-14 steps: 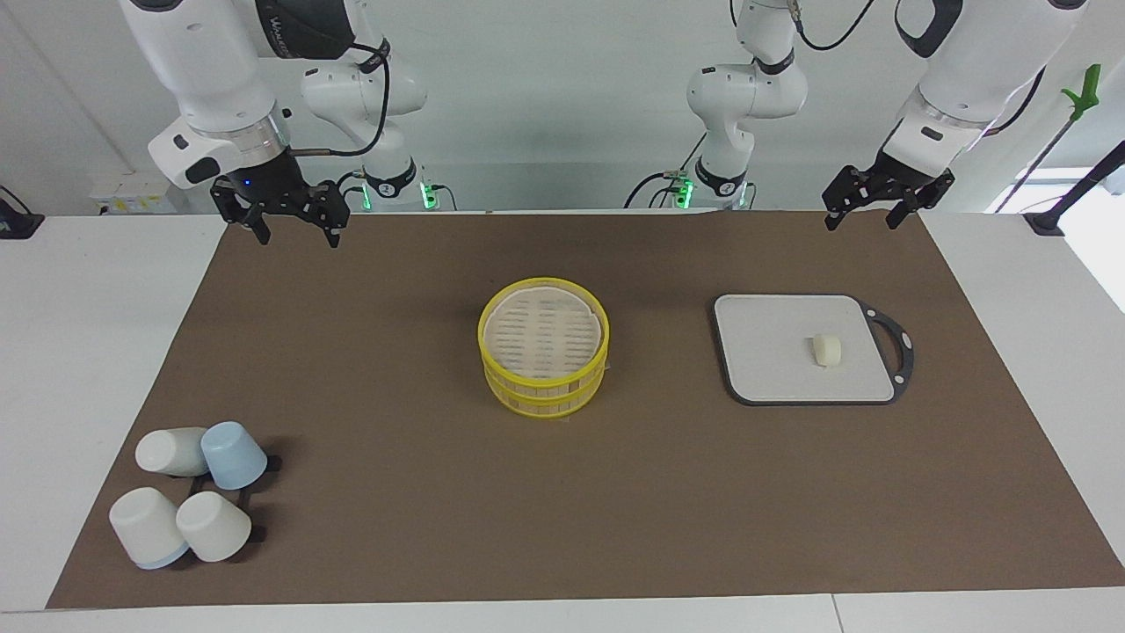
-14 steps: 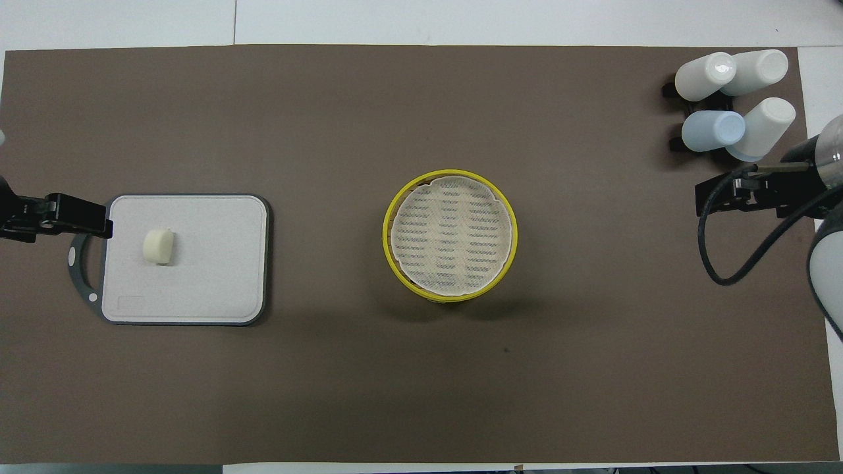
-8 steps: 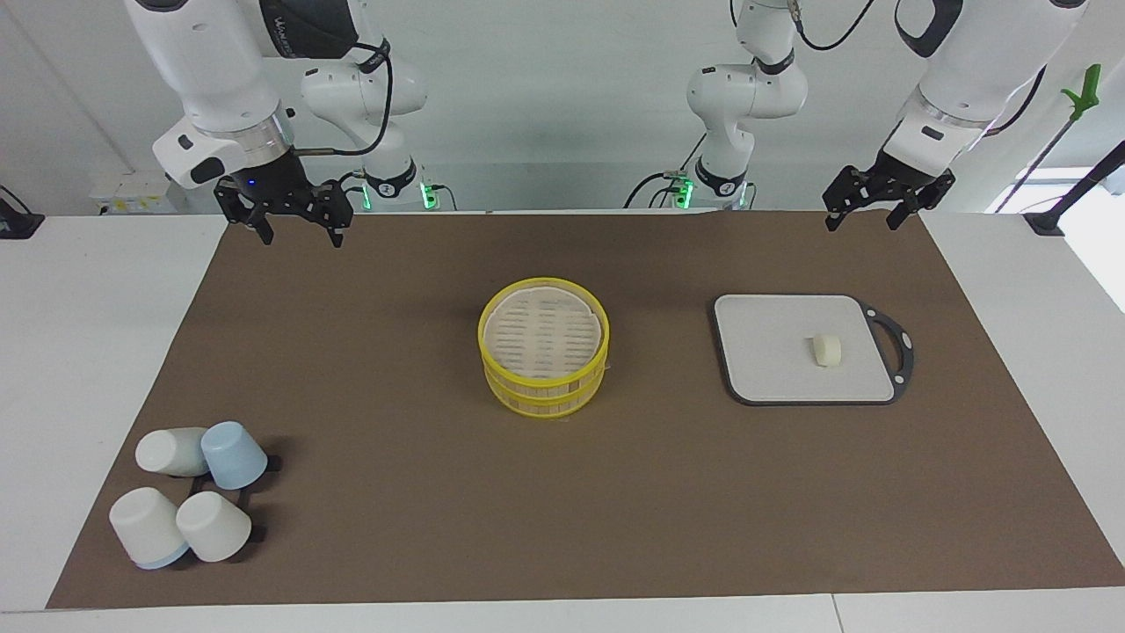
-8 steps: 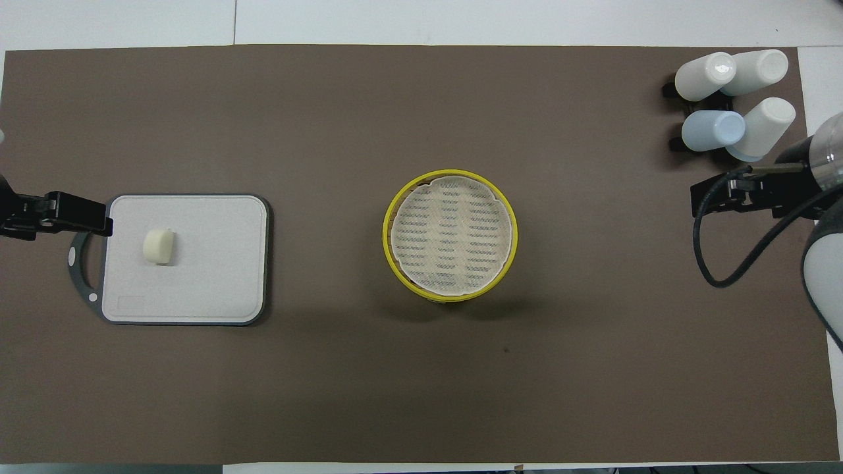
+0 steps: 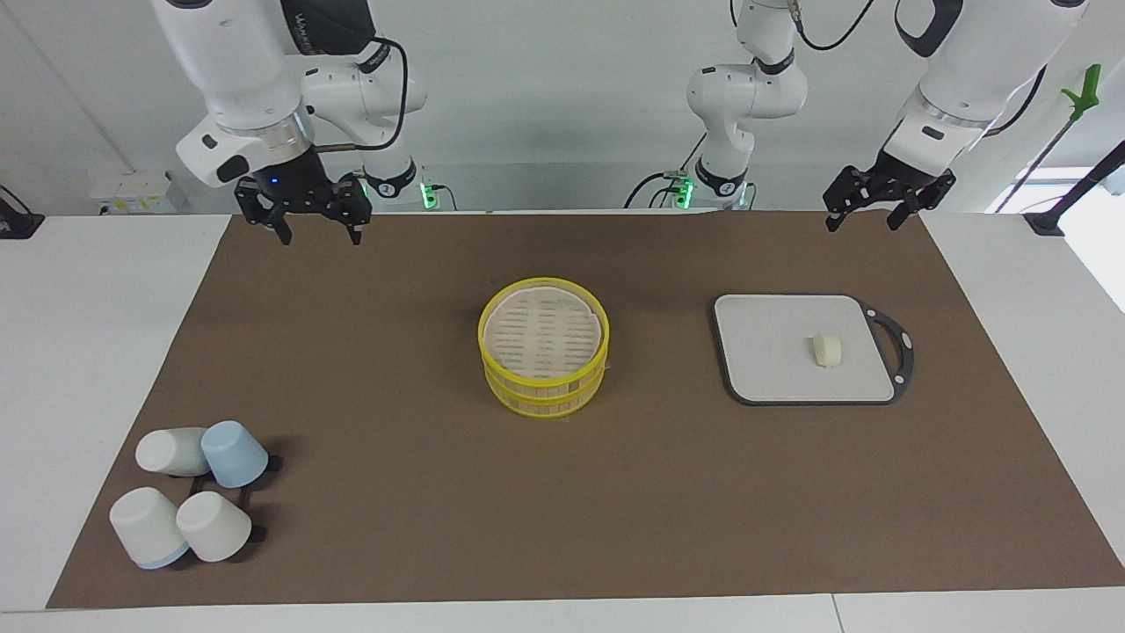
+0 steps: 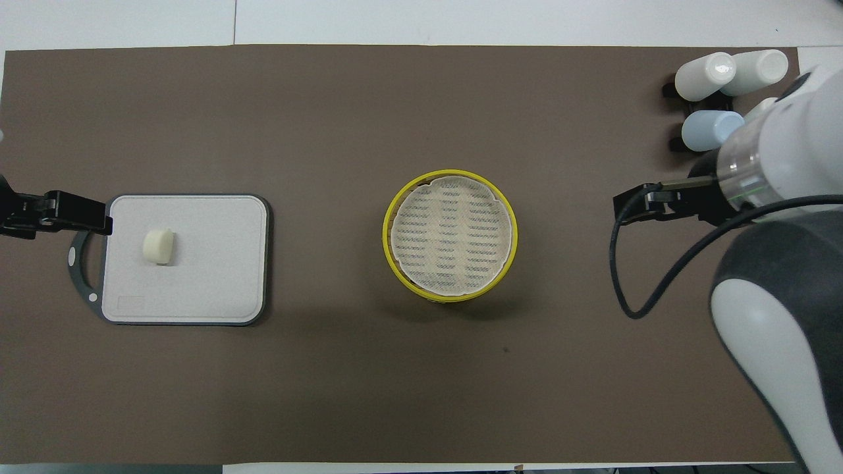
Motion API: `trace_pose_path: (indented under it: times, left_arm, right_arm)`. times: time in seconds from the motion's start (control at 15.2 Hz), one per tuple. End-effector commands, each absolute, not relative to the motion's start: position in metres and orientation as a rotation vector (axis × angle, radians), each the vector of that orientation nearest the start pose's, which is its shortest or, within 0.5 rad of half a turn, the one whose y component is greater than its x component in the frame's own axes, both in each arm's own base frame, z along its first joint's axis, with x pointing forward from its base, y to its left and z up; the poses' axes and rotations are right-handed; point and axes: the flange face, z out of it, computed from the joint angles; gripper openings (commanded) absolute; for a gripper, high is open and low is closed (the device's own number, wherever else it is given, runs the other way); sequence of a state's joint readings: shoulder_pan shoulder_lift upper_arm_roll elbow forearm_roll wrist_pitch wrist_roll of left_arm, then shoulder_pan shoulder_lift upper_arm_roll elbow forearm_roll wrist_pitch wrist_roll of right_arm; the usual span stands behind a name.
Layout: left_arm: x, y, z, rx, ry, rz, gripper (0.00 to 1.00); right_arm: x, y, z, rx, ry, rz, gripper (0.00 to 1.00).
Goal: Place bun in steamer
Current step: 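Reach the right gripper to the steamer lid while the left gripper reaches the bun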
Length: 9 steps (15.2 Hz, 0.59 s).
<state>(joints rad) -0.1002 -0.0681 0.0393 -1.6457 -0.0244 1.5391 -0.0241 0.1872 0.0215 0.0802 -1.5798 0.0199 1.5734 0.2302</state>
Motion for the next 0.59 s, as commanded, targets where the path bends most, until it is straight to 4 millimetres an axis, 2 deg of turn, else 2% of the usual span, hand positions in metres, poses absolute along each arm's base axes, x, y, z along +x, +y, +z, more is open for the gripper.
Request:
trace_pose_path:
  times: [0.0,0.07,0.13,0.2,0.26,0.33,0.39,0.46,0.53]
  left_arm:
    - [0.522,-0.026,0.605,-3.173,0.117,0.023,1.0]
    - [0.52,-0.01,0.578,-3.171,0.16,0.011,1.0]
    - [0.516,0.007,0.552,-3.169,0.161,-0.005,1.0]
    - [0.512,0.014,0.525,-3.166,0.187,-0.021,1.0]
    - [0.509,0.021,0.488,-3.161,0.222,-0.044,1.0]
    - [0.509,0.032,0.46,-3.155,0.216,-0.063,1.0]
    - [0.51,0.035,0.424,-3.152,0.212,-0.072,1.0]
    - [0.512,0.036,0.4,-3.145,0.209,-0.107,1.0]
    - [0.518,0.036,0.375,-3.139,0.219,-0.119,1.0]
  right_arm:
    - [0.573,0.252,0.57,-3.127,0.006,0.1,1.0]
    - [0.579,0.3,0.55,-3.125,0.071,0.077,1.0]
    - [0.582,0.334,0.532,-3.108,0.11,0.033,1.0]
    - [0.58,0.365,0.515,-3.087,0.137,-0.017,1.0]
    - [0.577,0.392,0.496,-3.085,0.132,-0.059,1.0]
    - [0.573,0.412,0.473,-3.108,0.107,-0.075,1.0]
    - [0.567,0.433,0.46,-3.117,0.043,-0.137,1.0]
    - [0.56,0.444,0.444,-3.119,0.004,-0.161,1.0]
    - [0.553,0.446,0.422,-3.122,-0.01,-0.153,1.0]
